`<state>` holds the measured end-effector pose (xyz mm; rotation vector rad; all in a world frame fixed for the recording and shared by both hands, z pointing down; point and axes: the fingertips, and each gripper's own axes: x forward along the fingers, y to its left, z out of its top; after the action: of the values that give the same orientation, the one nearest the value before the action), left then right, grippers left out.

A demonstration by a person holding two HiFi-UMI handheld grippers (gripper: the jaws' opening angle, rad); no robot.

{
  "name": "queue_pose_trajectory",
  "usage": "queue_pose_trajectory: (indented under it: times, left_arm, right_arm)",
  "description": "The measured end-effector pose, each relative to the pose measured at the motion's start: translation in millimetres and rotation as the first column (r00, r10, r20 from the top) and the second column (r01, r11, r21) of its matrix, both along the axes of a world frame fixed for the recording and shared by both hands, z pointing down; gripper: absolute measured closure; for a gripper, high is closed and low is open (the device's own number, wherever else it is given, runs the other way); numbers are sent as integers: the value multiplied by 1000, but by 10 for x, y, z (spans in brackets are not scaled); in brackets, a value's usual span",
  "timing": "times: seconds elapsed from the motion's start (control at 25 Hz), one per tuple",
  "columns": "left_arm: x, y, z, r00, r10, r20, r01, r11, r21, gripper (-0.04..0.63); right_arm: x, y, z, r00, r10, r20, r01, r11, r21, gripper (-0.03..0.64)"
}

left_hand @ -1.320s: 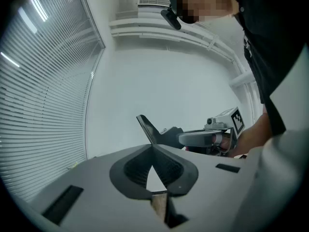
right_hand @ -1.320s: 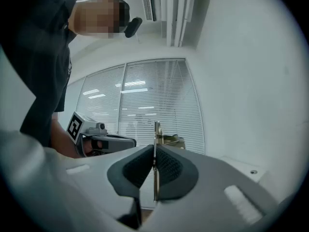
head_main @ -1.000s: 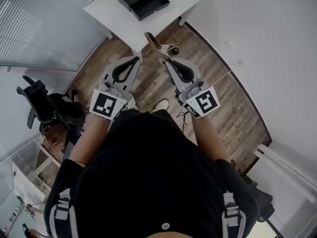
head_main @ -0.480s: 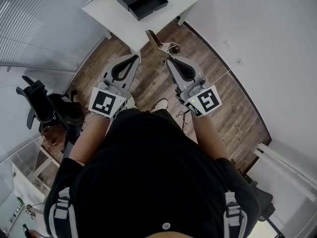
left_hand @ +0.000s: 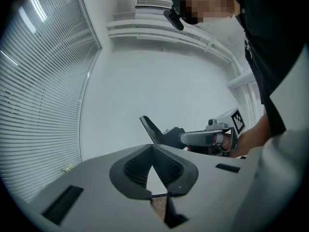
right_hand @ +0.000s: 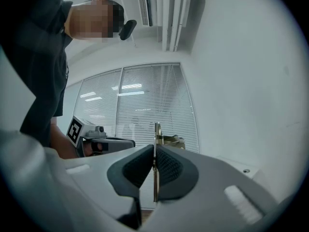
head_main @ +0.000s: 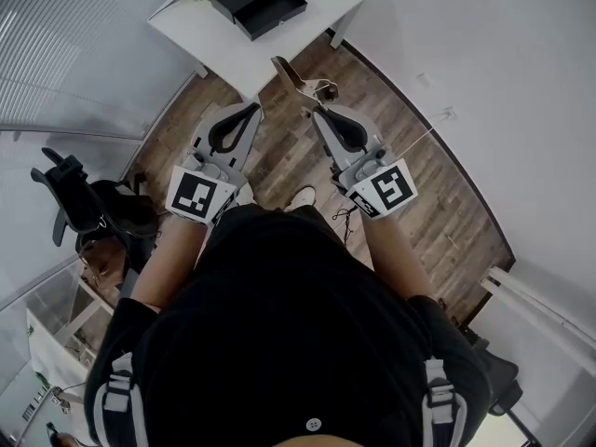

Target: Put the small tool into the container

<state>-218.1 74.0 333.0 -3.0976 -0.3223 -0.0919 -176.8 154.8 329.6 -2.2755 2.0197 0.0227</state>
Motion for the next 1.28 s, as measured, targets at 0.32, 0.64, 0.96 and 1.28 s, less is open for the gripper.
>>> queue_pose_trajectory:
  times: [0.32, 0.64, 0.96, 1.28]
  left_arm:
    - [94, 396, 22, 1000, -9, 11, 9, 1000, 15, 592]
    - [217, 810, -2, 999, -46, -1, 46, 999, 15, 592]
    - [454, 992, 41, 999, -35, 8, 35, 999, 17, 592]
    - [826, 760, 138, 999, -33, 9, 33, 999, 4, 591]
  right_arm:
    - [163, 384, 37, 1000, -1, 12, 0, 1000, 17, 592]
    - [342, 815, 12, 1000, -14, -1, 14, 999, 31, 592]
    - [526, 956, 77, 1000, -17, -1, 17, 1000, 18, 592]
    - [863, 704, 150, 1000, -22, 3, 22, 1000, 0, 592]
